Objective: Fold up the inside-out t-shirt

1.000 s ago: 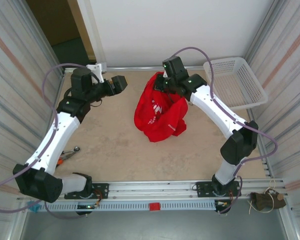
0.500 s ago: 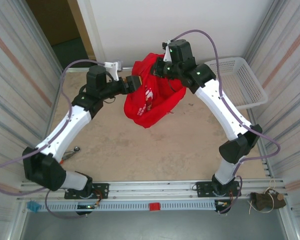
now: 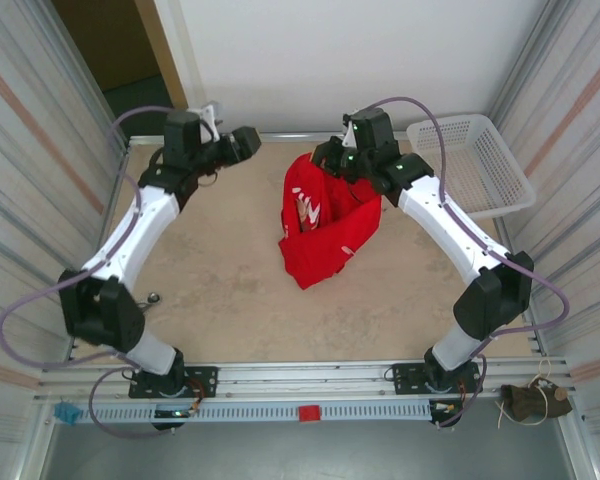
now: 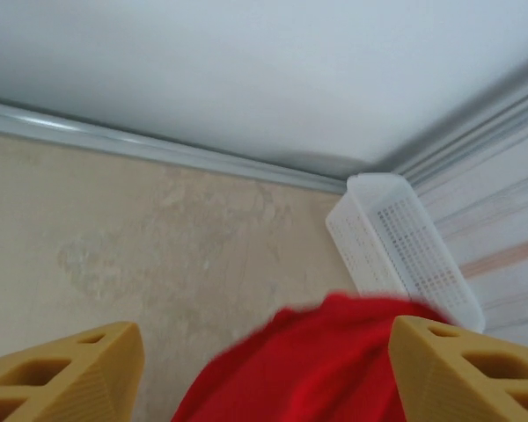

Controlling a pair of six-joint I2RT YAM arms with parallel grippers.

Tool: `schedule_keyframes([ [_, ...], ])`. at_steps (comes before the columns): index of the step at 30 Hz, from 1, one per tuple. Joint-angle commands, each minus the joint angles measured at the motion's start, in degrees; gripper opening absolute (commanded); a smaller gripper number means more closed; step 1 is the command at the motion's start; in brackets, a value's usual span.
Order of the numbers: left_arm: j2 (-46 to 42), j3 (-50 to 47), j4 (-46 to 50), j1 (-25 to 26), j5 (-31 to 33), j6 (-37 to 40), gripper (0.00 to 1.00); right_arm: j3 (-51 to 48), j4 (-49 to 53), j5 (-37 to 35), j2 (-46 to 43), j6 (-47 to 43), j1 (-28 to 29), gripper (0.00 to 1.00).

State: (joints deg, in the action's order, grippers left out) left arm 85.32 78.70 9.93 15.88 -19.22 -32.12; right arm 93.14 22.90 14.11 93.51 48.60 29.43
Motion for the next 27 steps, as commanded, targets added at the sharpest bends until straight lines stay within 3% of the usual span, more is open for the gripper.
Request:
schedule_keyframes([
  [1,-12.07,-10.67,-6.4,4.75,2.08,3.11,0.77,0.83,-7.04,-2.83,-2.27,4.02,-0.16,0.0],
  [4,-18.56,-18.37,-9.41,14.38,7.12,9.23,0.8,2.15,-7.74,-3.53,-0.8,5.39,0.01,0.0],
  [8,-16.19,-20.47,-13.7,24.05,9.64,14.15,0.81,3.37,-8.39,-4.5,0.1,7.3,0.28,0.0],
  [12,-8.81,-16.14,-16.02,29.71,10.54,19.01,0.82,4.4,-8.65,-5.42,0.25,9.17,0.43,0.0],
  [19,3.4,-7.12,-19.39,33.59,7.84,22.62,0.83,4.5,-10.37,-6.04,0.51,12.09,1.32,0.0],
  [20,5.36,-5.48,-19.15,34.26,7.69,23.01,0.75,4.5,-10.99,-5.73,0.62,12.58,1.41,0.0],
  [21,7.07,-4.03,-18.47,34.67,6.74,23.07,0.61,4.67,-11.37,-5.44,0.82,12.9,1.37,0.0],
  [23,10.55,-2.41,-17.63,35.43,4.99,22.2,0.16,5.35,-11.63,-5.32,1.05,13.43,1.04,0.0],
  [24,11.62,-2.56,-17.32,36.1,4.91,22.29,0.0,5.66,-11.93,-5.04,1.09,13.81,0.7,0.0],
  [27,14.17,-3.74,-12.82,38.52,6.64,24.36,0.0,6.47,-13.58,-3.48,0.92,15.87,-1.09,0.0],
])
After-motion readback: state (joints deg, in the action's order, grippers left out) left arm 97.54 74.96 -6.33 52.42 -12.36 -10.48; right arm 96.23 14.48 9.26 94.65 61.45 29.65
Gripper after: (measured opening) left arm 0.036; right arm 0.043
